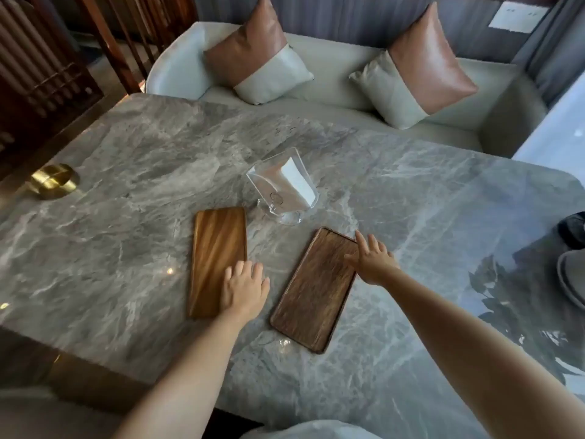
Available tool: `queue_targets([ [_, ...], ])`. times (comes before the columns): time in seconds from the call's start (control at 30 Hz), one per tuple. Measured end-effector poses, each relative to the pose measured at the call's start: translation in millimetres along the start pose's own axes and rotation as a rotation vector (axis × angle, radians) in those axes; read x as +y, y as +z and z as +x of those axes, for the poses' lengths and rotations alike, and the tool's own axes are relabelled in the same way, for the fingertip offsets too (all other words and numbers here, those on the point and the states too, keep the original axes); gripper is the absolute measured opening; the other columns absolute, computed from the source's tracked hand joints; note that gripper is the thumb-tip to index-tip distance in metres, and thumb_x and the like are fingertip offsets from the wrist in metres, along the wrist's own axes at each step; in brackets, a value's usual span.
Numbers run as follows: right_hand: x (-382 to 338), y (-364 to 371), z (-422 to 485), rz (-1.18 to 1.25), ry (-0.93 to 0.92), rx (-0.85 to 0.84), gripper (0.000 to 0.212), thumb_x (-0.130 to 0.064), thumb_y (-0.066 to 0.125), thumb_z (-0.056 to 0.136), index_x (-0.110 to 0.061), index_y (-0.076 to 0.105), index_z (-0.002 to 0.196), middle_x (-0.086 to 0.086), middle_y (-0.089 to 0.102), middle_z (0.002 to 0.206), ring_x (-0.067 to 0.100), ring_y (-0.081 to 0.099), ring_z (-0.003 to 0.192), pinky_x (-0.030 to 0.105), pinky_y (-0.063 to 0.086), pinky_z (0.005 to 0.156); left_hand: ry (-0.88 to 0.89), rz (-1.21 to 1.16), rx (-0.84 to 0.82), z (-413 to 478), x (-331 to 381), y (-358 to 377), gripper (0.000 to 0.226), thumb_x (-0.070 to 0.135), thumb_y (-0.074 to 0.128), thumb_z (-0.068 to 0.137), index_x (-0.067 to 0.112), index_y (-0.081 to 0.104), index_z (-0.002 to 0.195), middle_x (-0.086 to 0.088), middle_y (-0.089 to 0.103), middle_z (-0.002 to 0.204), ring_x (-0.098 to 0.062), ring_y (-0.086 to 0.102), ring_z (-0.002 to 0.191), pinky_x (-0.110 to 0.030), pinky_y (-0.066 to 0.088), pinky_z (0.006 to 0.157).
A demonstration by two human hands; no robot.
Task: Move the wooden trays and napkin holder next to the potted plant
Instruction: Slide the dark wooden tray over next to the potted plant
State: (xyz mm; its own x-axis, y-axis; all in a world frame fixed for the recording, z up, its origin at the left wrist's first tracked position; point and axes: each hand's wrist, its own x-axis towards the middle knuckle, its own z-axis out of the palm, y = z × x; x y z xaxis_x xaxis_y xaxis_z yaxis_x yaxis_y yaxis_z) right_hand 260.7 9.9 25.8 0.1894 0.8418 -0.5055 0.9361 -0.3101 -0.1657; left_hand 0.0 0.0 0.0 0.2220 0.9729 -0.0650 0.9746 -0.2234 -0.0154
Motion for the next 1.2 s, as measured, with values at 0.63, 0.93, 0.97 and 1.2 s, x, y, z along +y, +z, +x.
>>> queue_targets([
  [0.63,-3,-2,21,0.016,0.021,-0.037,0.058,-0.045,0.034,0.096,-0.010,0.028,0.142,0.015,0.029,0.146,0.032,0.024,0.138,0.045,0.028,0.111,-0.325,-0.322,-0.318,-49,59,2,0.039,0.035,0.027,0.101,0.006,0.044,0.122,-0.018,0.067,0.112,-0.033,0.063,0.102,-0.038,0.049,0.080],
  [0.93,-2,-7,28,0.121,0.090,-0.081,0.058,-0.031,0.043,0.095,-0.004,0.027,0.143,0.017,0.027,0.148,0.033,0.024,0.139,0.044,0.032,0.110,-0.621,-0.617,-0.446,-43,69,3,0.035,0.026,0.033,0.099,0.003,0.039,0.125,-0.021,0.055,0.130,-0.036,0.055,0.116,-0.040,0.044,0.097],
  [0.97,-1,-7,28,0.147,0.110,-0.081,0.056,-0.028,0.042,0.096,-0.003,0.027,0.143,0.018,0.027,0.148,0.033,0.025,0.138,0.043,0.032,0.111,-0.639,-0.628,-0.450,-41,69,2,0.035,0.026,0.033,0.099,0.003,0.039,0.125,-0.021,0.055,0.130,-0.036,0.054,0.116,-0.041,0.043,0.097],
  [1.2,31,-4,24,0.370,0.224,-0.066,0.038,-0.020,0.042,0.095,0.003,0.045,0.126,0.019,0.051,0.120,0.030,0.054,0.096,0.034,0.046,0.071,-0.681,-0.632,-0.468,-24,73,-4,0.039,0.026,0.033,0.099,0.000,0.037,0.128,-0.025,0.051,0.133,-0.039,0.052,0.118,-0.042,0.042,0.095],
])
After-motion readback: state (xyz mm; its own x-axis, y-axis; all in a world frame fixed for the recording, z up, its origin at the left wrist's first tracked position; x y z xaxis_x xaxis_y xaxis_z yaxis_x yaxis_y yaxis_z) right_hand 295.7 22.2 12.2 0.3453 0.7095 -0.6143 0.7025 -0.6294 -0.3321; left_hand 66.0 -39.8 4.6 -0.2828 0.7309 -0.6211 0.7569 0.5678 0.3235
